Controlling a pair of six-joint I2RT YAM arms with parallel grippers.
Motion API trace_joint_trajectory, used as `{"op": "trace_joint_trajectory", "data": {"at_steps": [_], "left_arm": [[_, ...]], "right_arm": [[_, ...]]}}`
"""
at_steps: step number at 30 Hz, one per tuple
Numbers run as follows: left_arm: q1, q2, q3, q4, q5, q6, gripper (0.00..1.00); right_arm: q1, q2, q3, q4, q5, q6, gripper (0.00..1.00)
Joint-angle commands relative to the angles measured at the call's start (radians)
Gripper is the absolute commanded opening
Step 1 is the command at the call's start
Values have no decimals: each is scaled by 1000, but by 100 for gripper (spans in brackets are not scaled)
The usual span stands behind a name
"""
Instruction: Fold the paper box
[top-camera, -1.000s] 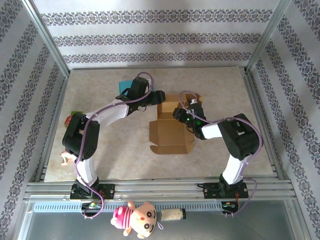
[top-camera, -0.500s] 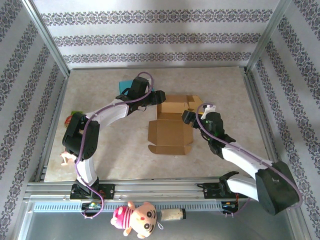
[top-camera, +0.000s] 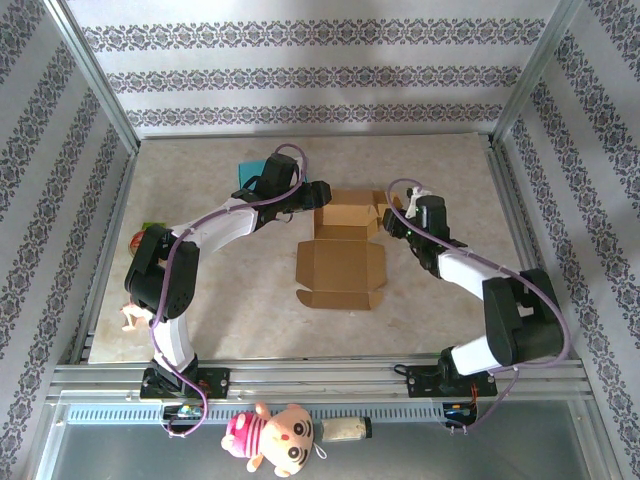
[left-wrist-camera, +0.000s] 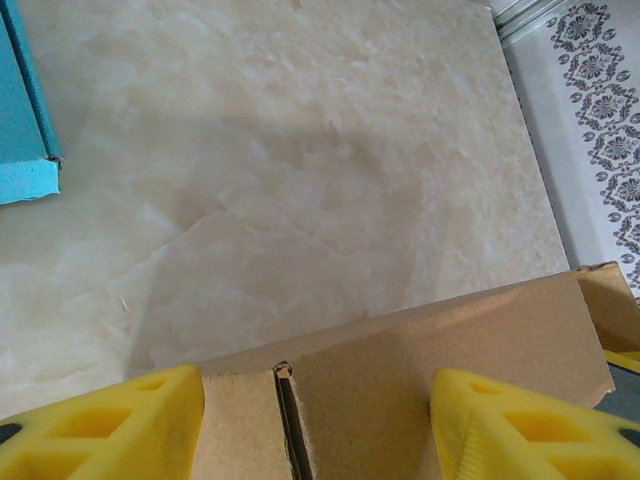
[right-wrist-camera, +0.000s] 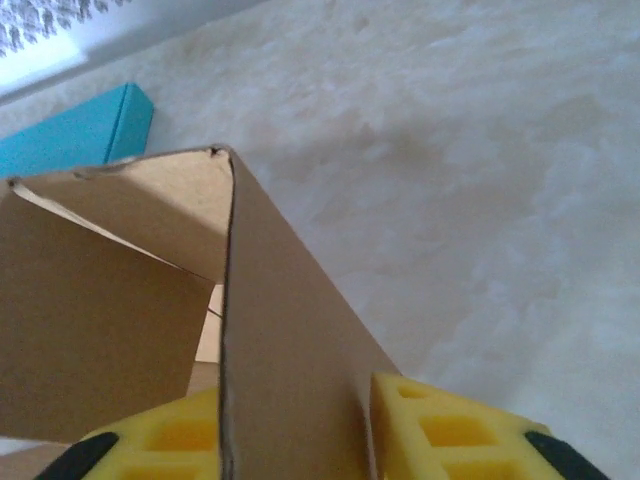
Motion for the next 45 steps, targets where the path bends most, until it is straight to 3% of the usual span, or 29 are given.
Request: {"op": "trace_joint_trajectory", "data": {"at_steps": [1,4,8,12,18,23,26,31,37,42,45], "left_arm": [[6,19,11,-41,-5,17,61],[6,22,8,-28,8,9,61],[6,27,8,-21,12,7,61],[3,29,5,-14,13,3,61],[-3,26,3,-14,8,9,61],[-17,24,13,-34,-11,51,61],[-20,7,5,-31,-38,73,61],[-20,-90,-43,28,-72,151,74],[-20,-215,-54,-40,-165,232,80],[-44,-343,-155,16,-201,168,77],[-135,-417,-236,41,-311,104,66]], "right_arm": [[2,11,31,-3,-85,75,19],[36,-34,18,0,-103,137,10],[73,-103,47,-66,-90,184,7],[85,-132,111,-200,-41,219,11],[92,-126,148,-237,-73,216,14],[99,-118,199,-329,-7,132,14],[127,-112,192,-328,132,6,13],[132,-66,170,-317,176,-79,8],[153,-69,100,-226,257,-163,5],[158,-64,89,-193,269,-200,4],[162,-61,90,-176,282,-216,4]]}}
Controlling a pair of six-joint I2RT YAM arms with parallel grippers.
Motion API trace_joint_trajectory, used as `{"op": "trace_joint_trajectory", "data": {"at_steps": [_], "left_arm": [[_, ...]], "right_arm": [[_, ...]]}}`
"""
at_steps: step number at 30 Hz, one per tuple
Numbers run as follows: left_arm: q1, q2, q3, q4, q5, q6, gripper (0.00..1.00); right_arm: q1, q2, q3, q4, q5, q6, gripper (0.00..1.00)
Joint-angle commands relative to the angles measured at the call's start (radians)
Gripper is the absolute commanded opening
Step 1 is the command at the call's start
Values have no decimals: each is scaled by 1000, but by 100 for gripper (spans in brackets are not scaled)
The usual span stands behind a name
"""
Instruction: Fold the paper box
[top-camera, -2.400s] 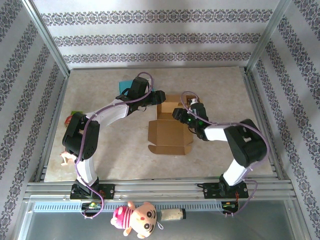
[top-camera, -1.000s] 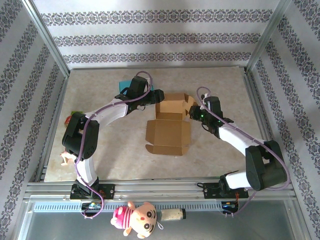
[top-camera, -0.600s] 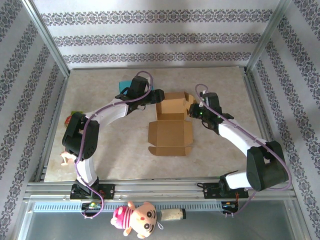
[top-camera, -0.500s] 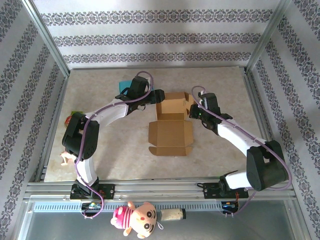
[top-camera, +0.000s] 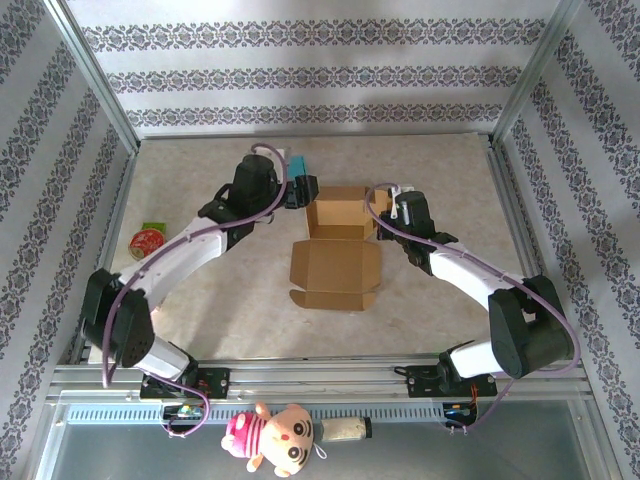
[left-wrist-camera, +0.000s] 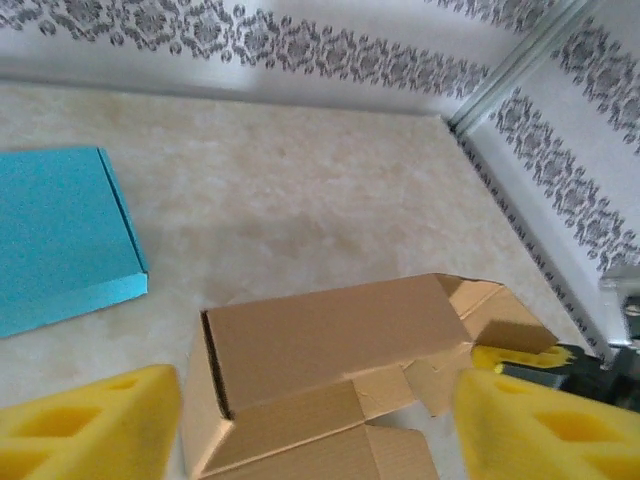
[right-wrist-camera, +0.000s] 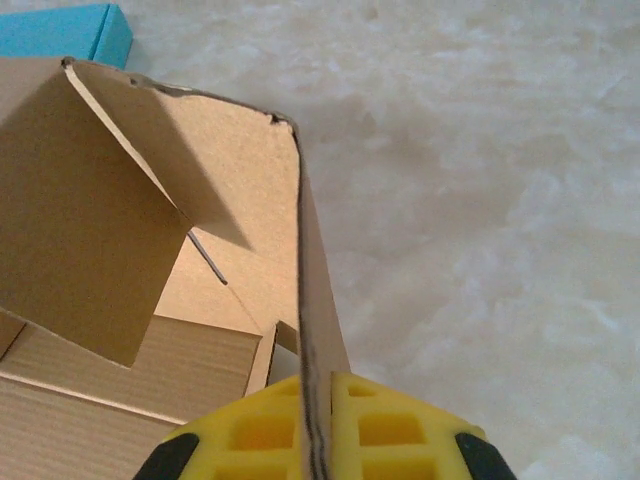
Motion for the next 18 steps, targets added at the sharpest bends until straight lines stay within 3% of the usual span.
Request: {"op": "trace_joint_trajectory", "data": {"at_steps": [1,5,7,8,13,18], "left_arm": [[-122,-54,-95,55,-132,-80,60],[-251,12,-177,152,-156,-246,30],[-293,105,-178,212,-123,-295,4],[-302,148,-166,231,-97,-309,0],[-325,376,-71,272,-18,-328,0],[-325,478,-5,269,13,-293,0]], "right_arm": [[13,5,-10,70,39,-37,4],[15,14,-17,104,40,-31,5],[16,22,-16,111,35,-38,5],[16,23,-15,111,34,-43,5],[15,22,-23,111,14,-48,5],[13,2,-41,108,0,-33,6]]}}
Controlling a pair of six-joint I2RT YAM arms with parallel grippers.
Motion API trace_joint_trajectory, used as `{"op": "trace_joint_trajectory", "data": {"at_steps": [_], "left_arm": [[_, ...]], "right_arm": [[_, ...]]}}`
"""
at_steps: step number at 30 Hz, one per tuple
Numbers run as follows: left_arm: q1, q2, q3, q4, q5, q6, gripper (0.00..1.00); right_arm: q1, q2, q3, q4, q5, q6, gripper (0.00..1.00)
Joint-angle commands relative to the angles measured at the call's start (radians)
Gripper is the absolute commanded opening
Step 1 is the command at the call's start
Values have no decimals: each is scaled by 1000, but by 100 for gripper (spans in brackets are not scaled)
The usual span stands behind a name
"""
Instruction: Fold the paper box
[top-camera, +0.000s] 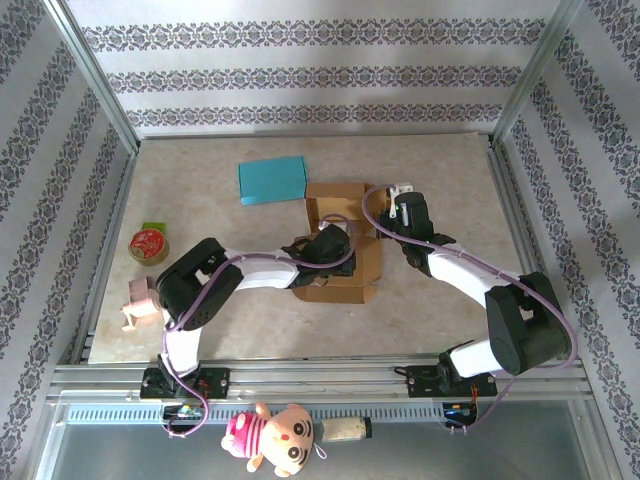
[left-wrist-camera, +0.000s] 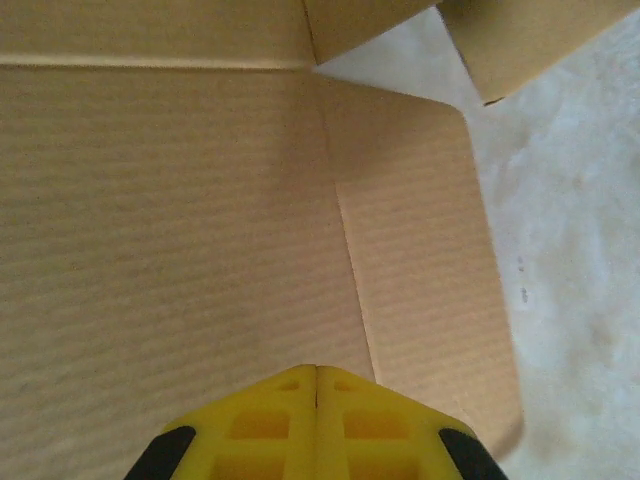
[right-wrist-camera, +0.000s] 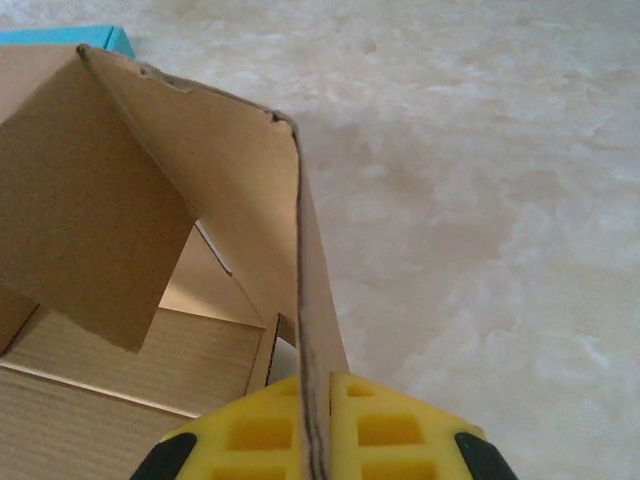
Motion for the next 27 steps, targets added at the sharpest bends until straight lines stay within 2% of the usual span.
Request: {"op": "trace_joint_trajectory", "data": {"at_steps": [1,7,11,16,21,27], "left_arm": [[-7,15,71,69,57,-2,0],[-7,75,100,74,133,14,0],[-4,130,107,-4,114,36,0],[4,166,85,15,100,21,0],[6,194,96,33,107,12,0],[16,202,90,78,109,-3,0]], "right_arm": [[6,-18,-18,32,-22,5,6],[8,-11,-14,28,-49,45,6],[6,-20,-15,9,-47,60,7],[-2,-62,-8,-41,-96,100,10],[-5,-103,-5,-102,-152,231,12],[21,-113,-32,-153,-134,431,13]]}}
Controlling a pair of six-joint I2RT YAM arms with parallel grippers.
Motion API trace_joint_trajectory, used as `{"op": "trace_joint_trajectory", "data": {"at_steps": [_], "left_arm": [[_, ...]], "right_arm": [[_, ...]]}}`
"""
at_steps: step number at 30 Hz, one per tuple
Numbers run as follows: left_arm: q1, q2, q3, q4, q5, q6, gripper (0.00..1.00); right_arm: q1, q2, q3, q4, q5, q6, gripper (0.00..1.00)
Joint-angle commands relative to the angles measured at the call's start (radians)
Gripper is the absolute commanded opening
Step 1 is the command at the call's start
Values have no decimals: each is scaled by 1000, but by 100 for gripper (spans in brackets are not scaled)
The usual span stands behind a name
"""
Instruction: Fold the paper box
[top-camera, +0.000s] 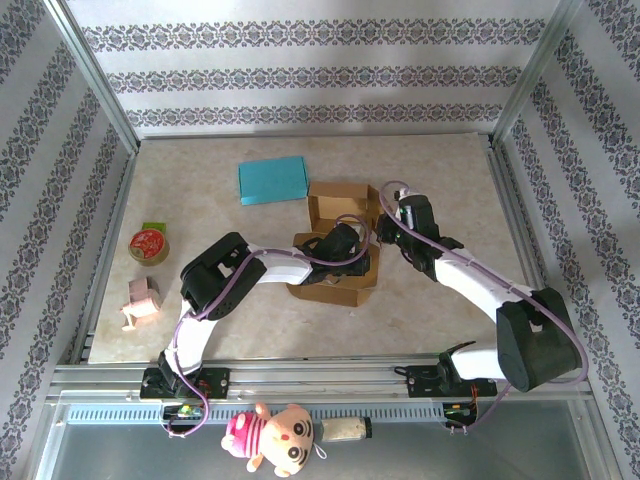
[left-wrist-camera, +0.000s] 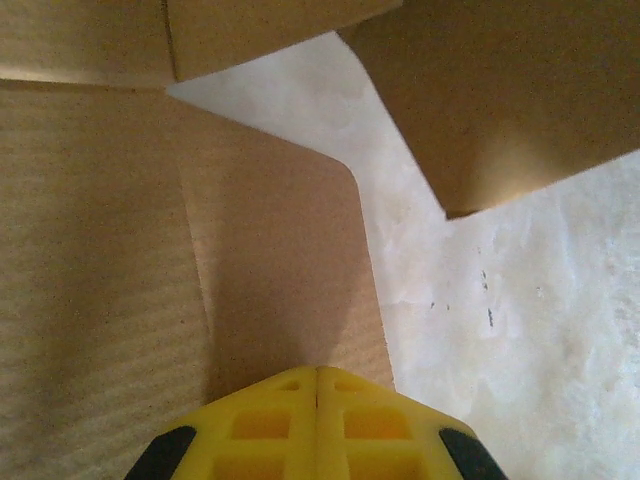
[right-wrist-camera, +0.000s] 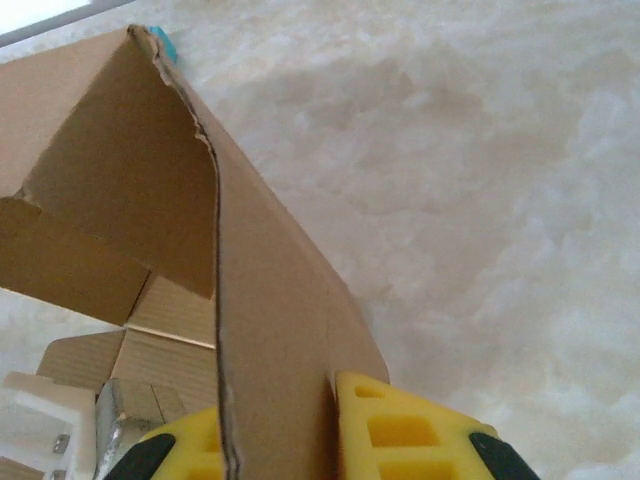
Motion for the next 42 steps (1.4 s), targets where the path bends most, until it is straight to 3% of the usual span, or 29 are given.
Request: {"op": "trace_joint_trajectory", "data": {"at_steps": [1,11,15,18,29,34,40,42], "left_arm": [[14,52,-13,-8,-11,-14,0],[23,3,-42,81,-11,-45,0],[24,-63,-94,105,-49,-53,5],[25,-100,-135,130,-67,-62,14],[36,-209,-203,134,-77,-61,18],[38,-267,-243,43,-126,5,18],[36,-147,-184,83,69,-6,12],[36,-109,-176,95,78,-19,10]], "right_arm": [[33,-20,-32,-20,1,171,14],[110,49,-160,91,204,232,13],[110,48,-167,87,218,206,13],[110,41,-170,90,223,195,12],[112,64,-148,98,205,187,6],[112,50,-128,91,190,177,3],[112,34,-77,38,160,155,3],[111,30,-66,22,159,150,3]]}}
